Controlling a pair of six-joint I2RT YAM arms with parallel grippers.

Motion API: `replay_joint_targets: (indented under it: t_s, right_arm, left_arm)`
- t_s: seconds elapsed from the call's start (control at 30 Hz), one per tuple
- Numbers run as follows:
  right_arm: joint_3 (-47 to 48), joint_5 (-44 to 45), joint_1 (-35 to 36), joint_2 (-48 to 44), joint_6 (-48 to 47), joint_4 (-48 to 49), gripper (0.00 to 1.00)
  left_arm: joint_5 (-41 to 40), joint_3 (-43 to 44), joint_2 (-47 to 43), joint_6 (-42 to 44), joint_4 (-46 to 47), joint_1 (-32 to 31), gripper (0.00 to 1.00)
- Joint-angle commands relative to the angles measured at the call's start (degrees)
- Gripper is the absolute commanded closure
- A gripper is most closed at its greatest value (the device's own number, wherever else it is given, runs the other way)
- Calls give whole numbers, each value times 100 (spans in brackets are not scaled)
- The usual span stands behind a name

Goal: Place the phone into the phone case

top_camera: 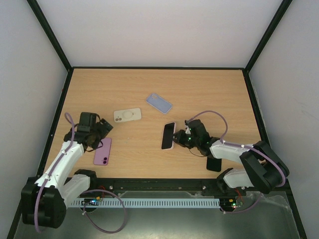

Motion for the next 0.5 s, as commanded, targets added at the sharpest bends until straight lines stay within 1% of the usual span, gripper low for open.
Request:
replay_joint_targets:
  t_s: [0.0,0.1,0.27,0.37,0.47]
  right_arm:
    - [209,439,-48,-57,-350,-94,86]
    - [202,558,-59,20,-422,-190,84]
    - [227,644,-77,68,-429,-269,75]
    - [325,732,-77,-20,-467,-500,64]
    - [395,884,-77,-276,-491,-744,51]
  left_arm:
    - [-525,-191,-89,-27,-535,596,1]
    - [-644,-318,-93,15,-546,953,1]
    - [-796,-484,-40,-31,-411,1272,1]
    - [-642,-575,47,-57,-300,1300,1]
    - [-239,-814,79,10,13,1300,1]
